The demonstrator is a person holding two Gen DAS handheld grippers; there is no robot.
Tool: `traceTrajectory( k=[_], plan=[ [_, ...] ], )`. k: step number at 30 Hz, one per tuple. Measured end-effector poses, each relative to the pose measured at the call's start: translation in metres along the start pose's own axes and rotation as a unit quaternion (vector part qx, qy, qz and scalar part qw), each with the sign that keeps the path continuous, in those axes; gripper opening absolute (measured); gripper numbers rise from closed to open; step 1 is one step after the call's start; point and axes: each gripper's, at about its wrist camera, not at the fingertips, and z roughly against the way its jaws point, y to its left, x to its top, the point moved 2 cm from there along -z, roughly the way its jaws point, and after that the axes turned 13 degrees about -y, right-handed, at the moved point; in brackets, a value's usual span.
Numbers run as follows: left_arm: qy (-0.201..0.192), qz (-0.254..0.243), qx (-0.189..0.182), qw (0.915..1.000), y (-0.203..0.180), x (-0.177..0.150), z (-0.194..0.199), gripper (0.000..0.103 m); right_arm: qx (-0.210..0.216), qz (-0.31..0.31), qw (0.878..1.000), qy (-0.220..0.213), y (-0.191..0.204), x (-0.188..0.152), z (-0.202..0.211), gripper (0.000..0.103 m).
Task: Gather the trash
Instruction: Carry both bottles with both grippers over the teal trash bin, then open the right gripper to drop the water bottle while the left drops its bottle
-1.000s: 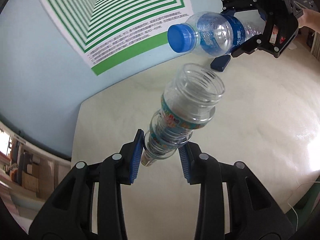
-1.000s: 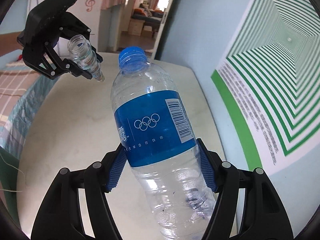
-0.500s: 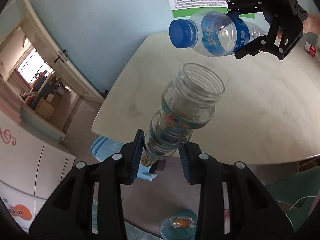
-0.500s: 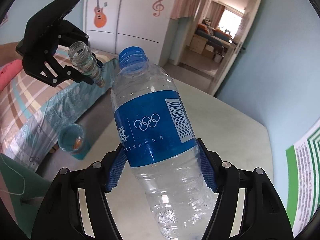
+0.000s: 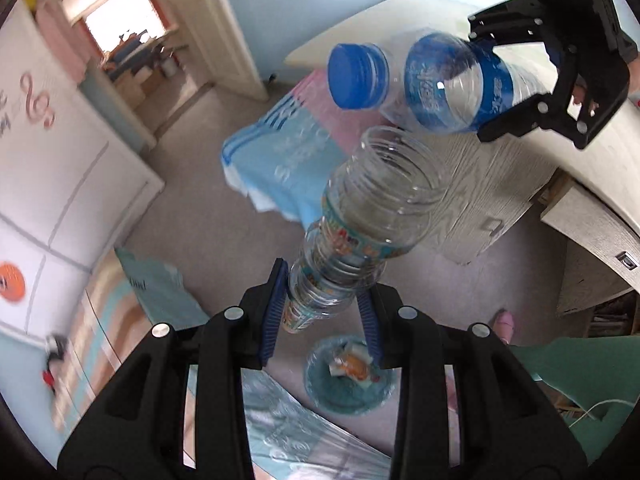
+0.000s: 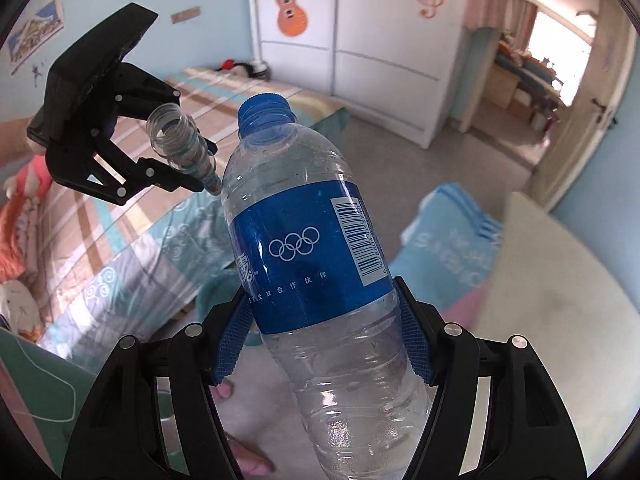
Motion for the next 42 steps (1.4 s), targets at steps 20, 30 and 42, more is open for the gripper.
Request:
traceTrajectory(
  k=[20,30,42],
  plan=[
    [0.18,0.178,0.025,0.9671,0.015,-0.294,-0.189,0.032,0.09,-0.202,0.947,0.232,0.106,-0.195,-0.35,0.067],
    [0.25,0.236,0.025,0.9387,0.004,-0.373,-0.241,0.042,0.11,-0.263,0.907,0.309,0.158,-0.254,-0.436,0.075],
    [0.237,0.238,0.052,0.9405,0.01,-0.377,-0.213,0.078,0.082,-0.258,0.923,0.274,0.118,-0.231,-0.402,0.084]
  ],
)
